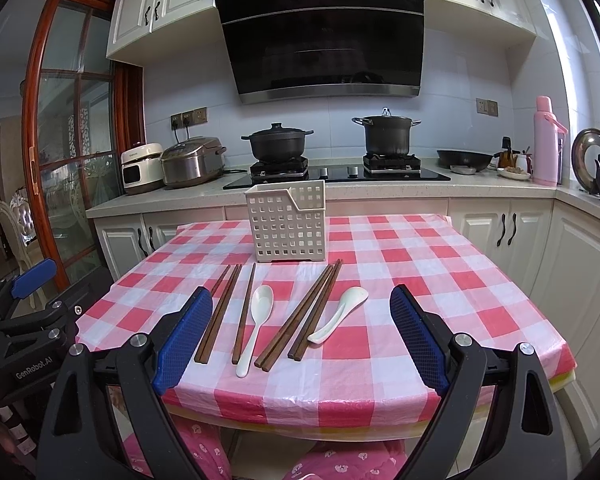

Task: Organize utensils

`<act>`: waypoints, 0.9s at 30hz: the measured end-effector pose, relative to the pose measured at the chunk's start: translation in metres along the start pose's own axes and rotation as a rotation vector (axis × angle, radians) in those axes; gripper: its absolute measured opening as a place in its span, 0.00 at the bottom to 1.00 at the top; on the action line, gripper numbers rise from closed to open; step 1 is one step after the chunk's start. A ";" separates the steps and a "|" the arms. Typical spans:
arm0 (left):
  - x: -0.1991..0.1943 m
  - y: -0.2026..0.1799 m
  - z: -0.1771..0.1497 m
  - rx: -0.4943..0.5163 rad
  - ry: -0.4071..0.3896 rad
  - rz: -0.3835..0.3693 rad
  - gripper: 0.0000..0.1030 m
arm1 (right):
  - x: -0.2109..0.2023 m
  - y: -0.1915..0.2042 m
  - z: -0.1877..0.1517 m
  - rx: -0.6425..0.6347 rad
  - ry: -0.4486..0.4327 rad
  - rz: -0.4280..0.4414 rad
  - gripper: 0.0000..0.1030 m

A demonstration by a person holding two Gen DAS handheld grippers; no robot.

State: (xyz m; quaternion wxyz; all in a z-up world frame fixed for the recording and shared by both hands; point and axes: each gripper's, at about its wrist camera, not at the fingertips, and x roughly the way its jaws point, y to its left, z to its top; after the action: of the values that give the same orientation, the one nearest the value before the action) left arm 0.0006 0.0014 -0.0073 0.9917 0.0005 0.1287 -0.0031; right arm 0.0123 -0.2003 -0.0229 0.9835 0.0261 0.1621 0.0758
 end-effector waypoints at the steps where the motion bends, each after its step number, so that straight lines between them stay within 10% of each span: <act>1: -0.001 0.000 0.000 0.000 0.000 0.000 0.96 | 0.000 0.001 -0.001 0.001 0.000 0.000 0.83; 27: -0.001 -0.003 0.003 -0.007 0.014 -0.025 0.96 | 0.000 -0.008 0.000 0.023 0.017 -0.004 0.83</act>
State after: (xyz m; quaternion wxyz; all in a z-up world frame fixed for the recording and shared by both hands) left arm 0.0007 -0.0020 -0.0042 0.9906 -0.0048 0.1358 -0.0151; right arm 0.0131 -0.2083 -0.0238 0.9819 0.0365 0.1714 0.0722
